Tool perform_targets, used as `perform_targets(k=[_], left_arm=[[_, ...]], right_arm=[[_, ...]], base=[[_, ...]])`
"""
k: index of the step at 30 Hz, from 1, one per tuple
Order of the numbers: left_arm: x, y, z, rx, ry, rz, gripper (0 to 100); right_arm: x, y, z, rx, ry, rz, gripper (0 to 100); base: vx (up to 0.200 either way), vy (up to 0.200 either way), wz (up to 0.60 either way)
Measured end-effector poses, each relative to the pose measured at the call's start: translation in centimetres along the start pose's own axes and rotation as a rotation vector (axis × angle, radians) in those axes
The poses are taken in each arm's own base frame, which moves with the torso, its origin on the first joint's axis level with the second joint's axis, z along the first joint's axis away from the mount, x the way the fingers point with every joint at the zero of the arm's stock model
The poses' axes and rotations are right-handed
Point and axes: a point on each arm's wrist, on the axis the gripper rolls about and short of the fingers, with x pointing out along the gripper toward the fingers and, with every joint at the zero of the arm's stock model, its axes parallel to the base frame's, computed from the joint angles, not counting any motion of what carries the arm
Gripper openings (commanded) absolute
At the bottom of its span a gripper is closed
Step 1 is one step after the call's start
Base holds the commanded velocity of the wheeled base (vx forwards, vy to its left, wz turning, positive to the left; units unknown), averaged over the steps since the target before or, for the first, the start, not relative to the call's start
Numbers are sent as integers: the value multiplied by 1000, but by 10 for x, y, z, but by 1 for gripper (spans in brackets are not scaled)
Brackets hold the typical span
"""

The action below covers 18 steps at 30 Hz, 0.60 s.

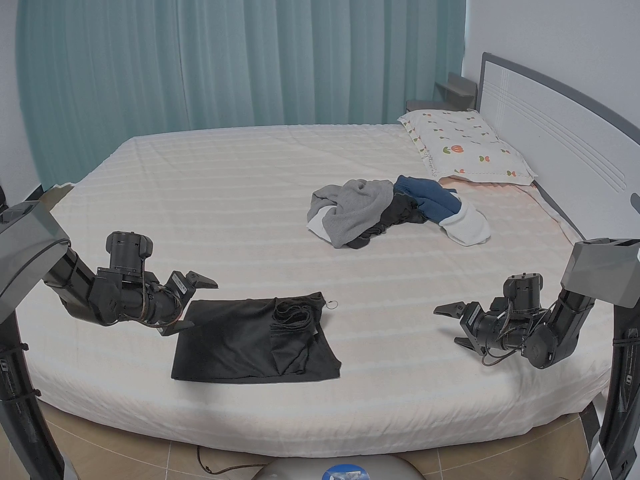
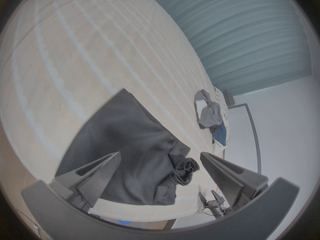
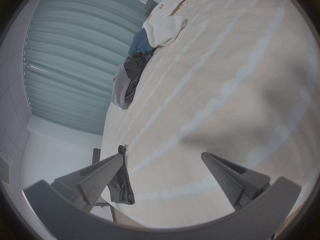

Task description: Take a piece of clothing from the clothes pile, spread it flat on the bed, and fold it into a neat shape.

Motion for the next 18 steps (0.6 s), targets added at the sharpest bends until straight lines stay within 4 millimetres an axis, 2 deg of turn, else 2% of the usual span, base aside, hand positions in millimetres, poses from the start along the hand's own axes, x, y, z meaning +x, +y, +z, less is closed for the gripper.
perform_targets(k=[10, 18], left_arm=[[12, 16, 5, -23, -1, 20, 100], [15, 20, 4, -26, 5, 30, 100]], right_arm=[[1, 4, -1, -4, -7, 2, 100], [-1, 26, -13, -70, -91, -48, 100]], base=[[0, 200, 0], [0, 200, 0]])
